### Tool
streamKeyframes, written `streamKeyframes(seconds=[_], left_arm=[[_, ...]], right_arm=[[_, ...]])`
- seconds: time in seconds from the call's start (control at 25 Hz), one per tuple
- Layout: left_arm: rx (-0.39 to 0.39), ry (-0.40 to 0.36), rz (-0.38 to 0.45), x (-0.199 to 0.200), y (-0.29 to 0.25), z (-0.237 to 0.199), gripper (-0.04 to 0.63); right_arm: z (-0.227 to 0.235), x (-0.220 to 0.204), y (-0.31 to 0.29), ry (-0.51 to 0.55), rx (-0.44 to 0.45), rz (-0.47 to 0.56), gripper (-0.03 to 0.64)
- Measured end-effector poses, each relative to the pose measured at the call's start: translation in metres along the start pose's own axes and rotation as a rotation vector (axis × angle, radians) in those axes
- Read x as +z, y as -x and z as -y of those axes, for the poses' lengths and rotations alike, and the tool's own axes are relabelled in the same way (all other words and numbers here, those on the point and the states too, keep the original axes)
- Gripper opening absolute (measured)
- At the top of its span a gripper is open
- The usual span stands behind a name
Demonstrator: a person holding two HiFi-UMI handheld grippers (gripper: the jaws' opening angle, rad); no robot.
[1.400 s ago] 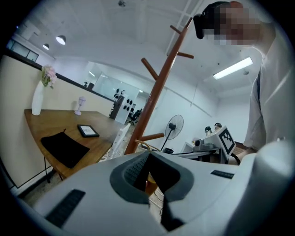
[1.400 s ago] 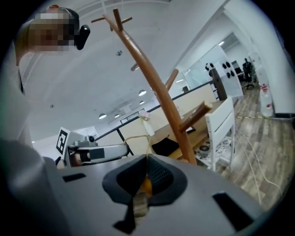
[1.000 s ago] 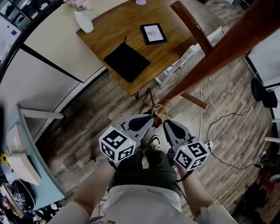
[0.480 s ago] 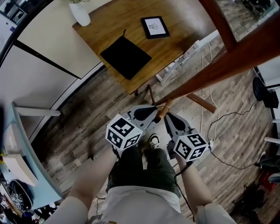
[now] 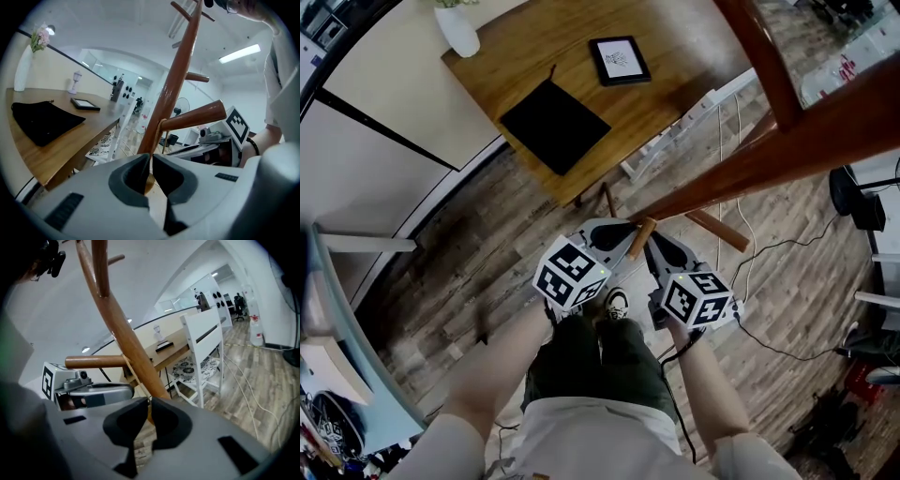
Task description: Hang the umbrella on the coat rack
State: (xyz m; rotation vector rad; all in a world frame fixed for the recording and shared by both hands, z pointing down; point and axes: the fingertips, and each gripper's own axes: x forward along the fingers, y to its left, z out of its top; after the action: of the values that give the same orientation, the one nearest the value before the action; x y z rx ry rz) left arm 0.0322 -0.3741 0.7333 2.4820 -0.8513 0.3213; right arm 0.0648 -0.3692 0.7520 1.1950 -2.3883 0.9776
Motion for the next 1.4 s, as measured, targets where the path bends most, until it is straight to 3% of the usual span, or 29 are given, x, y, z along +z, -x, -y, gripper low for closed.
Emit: streamKeyframes(seconds=[0.28,0.84,1.16,1.4], left_arm=[[0.037,0.001,0.003,0.024,0.026,0.000,0.002],[0.114,-0.028,0.079,0.121,0.127,0.053,0.002],[0.160,-0.102,0.141,0.181,0.181,0.085,0.002],[0.175,-0.143,0.200,0.224,0.216,0.114,0.002]], right_arm=[[-0.010,0.036,0.029,0.041,-0.028,0.024,0.017],[-0.100,0.108,0.129,0.139,0.010,0.086,0.005],[-0.155,0.163,0.180,0.318,0.016,0.179,0.005],[-0.195,0.212,0.225,0.347,0.073,0.289,0.004]])
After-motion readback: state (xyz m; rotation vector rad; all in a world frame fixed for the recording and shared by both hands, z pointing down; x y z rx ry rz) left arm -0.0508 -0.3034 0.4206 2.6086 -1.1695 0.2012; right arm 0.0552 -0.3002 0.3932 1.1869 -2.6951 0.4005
